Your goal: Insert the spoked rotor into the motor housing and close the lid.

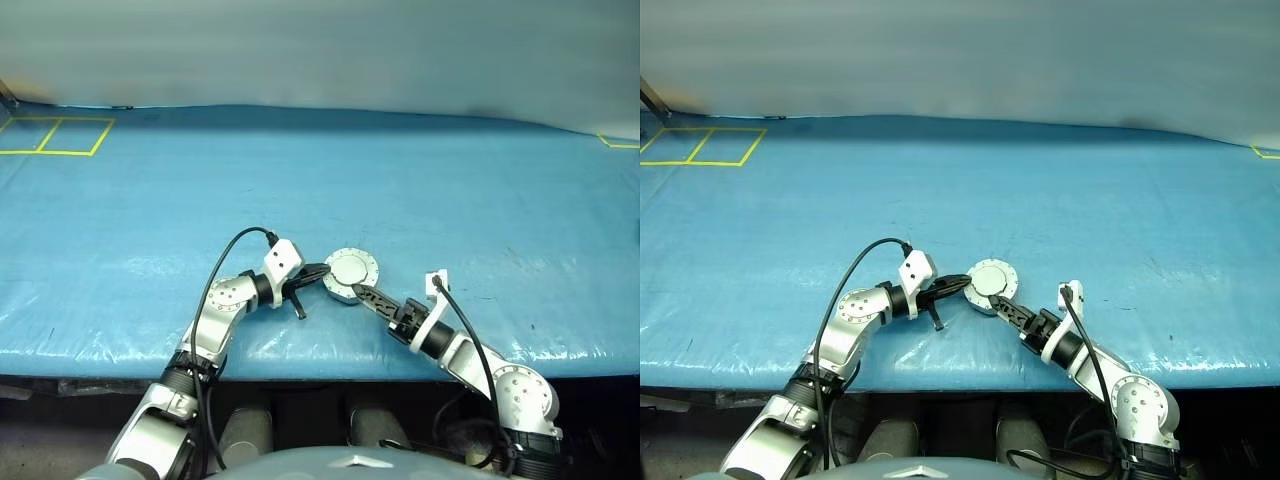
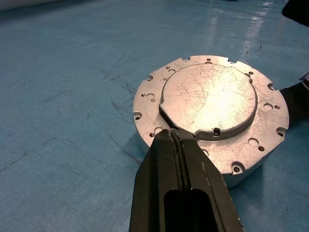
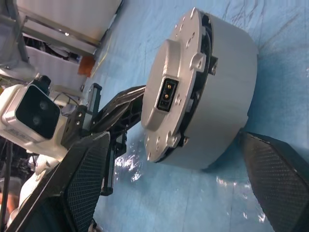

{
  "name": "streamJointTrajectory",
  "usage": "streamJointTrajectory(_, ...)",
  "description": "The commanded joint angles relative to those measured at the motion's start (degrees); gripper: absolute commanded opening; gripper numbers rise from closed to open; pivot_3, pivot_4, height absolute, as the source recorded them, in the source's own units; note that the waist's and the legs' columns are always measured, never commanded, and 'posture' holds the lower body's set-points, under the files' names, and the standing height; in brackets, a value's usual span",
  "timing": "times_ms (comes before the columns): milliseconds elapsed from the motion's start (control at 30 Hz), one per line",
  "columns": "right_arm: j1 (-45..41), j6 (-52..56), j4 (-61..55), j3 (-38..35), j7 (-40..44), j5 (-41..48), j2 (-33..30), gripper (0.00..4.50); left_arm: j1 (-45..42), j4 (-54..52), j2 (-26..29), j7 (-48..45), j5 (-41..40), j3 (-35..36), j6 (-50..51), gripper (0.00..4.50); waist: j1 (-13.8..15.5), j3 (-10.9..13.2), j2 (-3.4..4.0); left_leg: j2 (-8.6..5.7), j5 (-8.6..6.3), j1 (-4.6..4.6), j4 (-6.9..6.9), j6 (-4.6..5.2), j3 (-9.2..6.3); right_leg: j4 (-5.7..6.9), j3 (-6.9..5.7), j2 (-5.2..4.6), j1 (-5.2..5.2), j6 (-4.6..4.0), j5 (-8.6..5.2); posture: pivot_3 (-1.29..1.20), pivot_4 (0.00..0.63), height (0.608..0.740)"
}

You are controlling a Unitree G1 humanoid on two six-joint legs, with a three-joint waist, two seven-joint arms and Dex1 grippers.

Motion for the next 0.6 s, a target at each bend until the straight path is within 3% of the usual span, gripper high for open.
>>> streamJointTrajectory(33,-0.9,-3.6,0.7,-0.4,-0.8,-2.0,1.0,4.47,1.7,1.3,0.3,-0.6,2.0,-2.5,1.7,0.0,0.0,0.0,0.0,0.0,0.0,0.0,-0.02,0.0,0.0,-0.02,0.0,0.0,0.0,0.02,0.01,0.0,0.15,0.74)
streamJointTrajectory(200,-0.9,-4.8,1.2,-0.2,-1.0,-2.7,1.4,4.47,1.8,1.3,0.4,-0.5,2.1,-2.6,1.7,0.0,0.1,0.0,0.01,0.0,0.0,0.0,-0.13,0.0,-0.01,-0.07,-0.01,0.0,0.0,0.06,0.03,0.0,0.15,0.74)
streamJointTrajectory(233,-0.9,-4.9,1.3,-0.2,-0.8,-2.7,1.4,4.3,1.9,1.3,0.4,-0.5,2.2,-2.7,1.7,0.0,0.1,0.0,0.01,0.0,0.0,0.01,-0.15,0.0,-0.02,-0.07,-0.01,0.0,-0.01,0.06,0.03,0.0,0.15,0.74)
streamJointTrajectory(300,-0.7,-5.0,1.2,-0.2,-0.3,-2.7,1.3,3.9,1.9,1.3,0.3,-0.4,2.2,-2.7,1.8,0.0,0.1,0.0,0.01,0.0,0.0,0.01,-0.15,0.0,-0.02,-0.07,-0.02,0.0,0.0,0.05,0.03,0.0,0.15,0.74)
streamJointTrajectory(500,0.6,-5.6,-0.5,-0.4,1.0,-1.6,1.0,1.95,2.1,1.3,0.3,-0.1,2.3,-2.9,1.7,0.0,0.1,0.0,0.07,0.0,0.0,0.01,-0.14,0.01,-0.02,-0.07,-0.01,-0.01,0.0,0.05,0.03,0.0,0.15,0.74)
streamJointTrajectory(600,1.0,-5.7,-0.7,0.0,1.2,-1.4,1.1,1.47,2.2,1.4,0.3,0.0,2.5,-3.0,1.7,0.0,0.3,0.0,0.08,-0.01,0.0,0.0,-0.1,0.0,-0.03,-0.08,-0.01,-0.01,0.03,-0.04,-0.02,0.0,0.15,0.74)
